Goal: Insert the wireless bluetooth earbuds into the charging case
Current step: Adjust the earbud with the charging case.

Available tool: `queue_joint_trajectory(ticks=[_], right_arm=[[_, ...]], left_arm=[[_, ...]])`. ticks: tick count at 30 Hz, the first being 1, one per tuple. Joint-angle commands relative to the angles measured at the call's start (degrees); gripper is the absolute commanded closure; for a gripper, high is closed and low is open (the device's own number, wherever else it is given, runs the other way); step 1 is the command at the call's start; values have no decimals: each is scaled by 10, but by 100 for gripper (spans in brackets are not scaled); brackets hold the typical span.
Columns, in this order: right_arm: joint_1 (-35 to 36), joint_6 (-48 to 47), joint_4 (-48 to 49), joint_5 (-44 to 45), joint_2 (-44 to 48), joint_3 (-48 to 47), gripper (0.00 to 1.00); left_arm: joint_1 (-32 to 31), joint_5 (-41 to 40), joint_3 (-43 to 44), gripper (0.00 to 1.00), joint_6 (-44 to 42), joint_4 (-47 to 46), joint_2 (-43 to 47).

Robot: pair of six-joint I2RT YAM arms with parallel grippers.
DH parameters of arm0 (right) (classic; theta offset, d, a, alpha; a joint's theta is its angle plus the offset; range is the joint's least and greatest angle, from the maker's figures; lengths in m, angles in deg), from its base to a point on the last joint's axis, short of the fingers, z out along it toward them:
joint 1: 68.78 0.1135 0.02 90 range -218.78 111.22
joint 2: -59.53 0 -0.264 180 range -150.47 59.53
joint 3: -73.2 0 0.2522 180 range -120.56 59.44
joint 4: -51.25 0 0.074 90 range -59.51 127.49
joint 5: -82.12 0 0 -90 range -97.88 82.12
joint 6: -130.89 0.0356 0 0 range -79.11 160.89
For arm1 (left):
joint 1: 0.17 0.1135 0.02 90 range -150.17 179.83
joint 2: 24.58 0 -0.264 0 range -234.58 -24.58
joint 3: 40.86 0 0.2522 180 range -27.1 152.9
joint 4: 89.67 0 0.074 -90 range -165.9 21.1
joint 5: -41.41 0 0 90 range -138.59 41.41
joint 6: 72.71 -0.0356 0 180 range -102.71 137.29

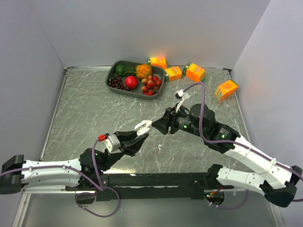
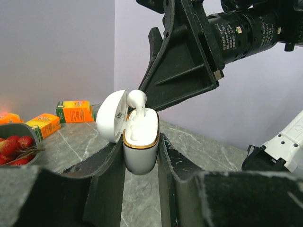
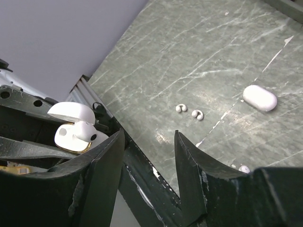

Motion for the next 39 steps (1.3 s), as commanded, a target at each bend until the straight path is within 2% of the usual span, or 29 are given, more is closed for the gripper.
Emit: queue_joint_trajectory(ticks=[1, 19, 39], right_arm=[[5, -11, 5, 11, 9, -28, 45], [7, -25, 9, 28, 1, -39, 45], [68, -24, -16, 56, 12, -37, 46]], left_arm=[[-2, 9, 2, 99, 0, -7, 0], [-2, 13, 5, 99, 9, 5, -6], [-2, 2, 7, 99, 9, 6, -8]])
